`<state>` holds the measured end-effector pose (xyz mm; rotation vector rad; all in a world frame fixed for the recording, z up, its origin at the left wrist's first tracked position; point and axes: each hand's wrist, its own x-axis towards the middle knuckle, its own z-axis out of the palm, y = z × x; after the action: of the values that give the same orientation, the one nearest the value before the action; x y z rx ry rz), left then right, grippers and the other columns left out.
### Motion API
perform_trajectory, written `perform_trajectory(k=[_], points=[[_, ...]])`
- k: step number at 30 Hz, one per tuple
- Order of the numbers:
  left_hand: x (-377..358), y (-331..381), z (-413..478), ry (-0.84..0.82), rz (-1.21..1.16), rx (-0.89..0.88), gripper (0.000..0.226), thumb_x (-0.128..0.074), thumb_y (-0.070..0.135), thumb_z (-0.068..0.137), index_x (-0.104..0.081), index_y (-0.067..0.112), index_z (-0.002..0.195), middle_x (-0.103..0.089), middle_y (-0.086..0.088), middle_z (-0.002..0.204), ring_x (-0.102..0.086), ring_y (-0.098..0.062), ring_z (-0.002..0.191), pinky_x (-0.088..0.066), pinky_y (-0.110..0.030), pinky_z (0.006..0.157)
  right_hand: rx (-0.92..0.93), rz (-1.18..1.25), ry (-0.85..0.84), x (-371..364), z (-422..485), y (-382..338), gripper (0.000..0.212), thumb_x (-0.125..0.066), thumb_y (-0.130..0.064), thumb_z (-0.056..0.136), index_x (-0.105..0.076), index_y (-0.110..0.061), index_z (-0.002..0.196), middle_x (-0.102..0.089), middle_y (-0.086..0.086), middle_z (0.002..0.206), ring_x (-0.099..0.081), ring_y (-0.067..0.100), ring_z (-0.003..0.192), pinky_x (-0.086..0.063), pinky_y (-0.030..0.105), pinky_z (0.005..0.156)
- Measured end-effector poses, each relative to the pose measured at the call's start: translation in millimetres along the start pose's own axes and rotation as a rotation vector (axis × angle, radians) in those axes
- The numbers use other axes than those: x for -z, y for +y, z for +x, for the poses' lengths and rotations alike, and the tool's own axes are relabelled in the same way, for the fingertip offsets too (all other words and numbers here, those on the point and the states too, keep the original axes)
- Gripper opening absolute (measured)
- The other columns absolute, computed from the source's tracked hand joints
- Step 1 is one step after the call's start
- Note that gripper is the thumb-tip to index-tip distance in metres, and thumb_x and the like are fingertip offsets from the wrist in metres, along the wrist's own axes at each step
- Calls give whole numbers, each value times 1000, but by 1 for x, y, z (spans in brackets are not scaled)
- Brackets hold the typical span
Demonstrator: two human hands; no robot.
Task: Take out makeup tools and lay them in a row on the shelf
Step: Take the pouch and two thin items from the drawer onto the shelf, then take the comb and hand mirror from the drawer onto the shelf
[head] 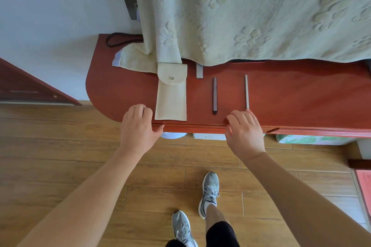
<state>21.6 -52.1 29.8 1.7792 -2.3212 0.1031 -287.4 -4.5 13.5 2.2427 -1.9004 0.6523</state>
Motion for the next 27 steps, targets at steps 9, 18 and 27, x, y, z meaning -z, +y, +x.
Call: perform_trajectory(k=[9, 18, 27], points=[[-5, -1, 3, 18, -7, -5, 45, -87, 33, 64, -52, 7, 77, -57, -13, 88, -56, -34, 81, -47, -42, 69, -18, -38, 34, -9, 1, -2, 24, -56, 7, 73, -65, -2, 94, -63, 13, 99, -58, 32, 86, -44, 46, 100], [1, 0, 5, -98, -11, 38, 44, -87, 32, 67, -56, 5, 85, -60, -13, 100, -58, -34, 92, -51, -43, 74, -43, -56, -70, -1, 5, -6, 27, -57, 8, 72, -64, -2, 96, -62, 13, 99, -56, 32, 86, -43, 47, 101], [46, 2, 1, -298, -21, 62, 64, -85, 29, 71, -55, 8, 123, -53, -10, 129, -53, -31, 118, -48, -40, 97, -159, -75, -506, 55, 26, -27, 42, -58, -12, 81, -51, -12, 123, -50, 6, 126, -47, 26, 111, -43, 35, 94]])
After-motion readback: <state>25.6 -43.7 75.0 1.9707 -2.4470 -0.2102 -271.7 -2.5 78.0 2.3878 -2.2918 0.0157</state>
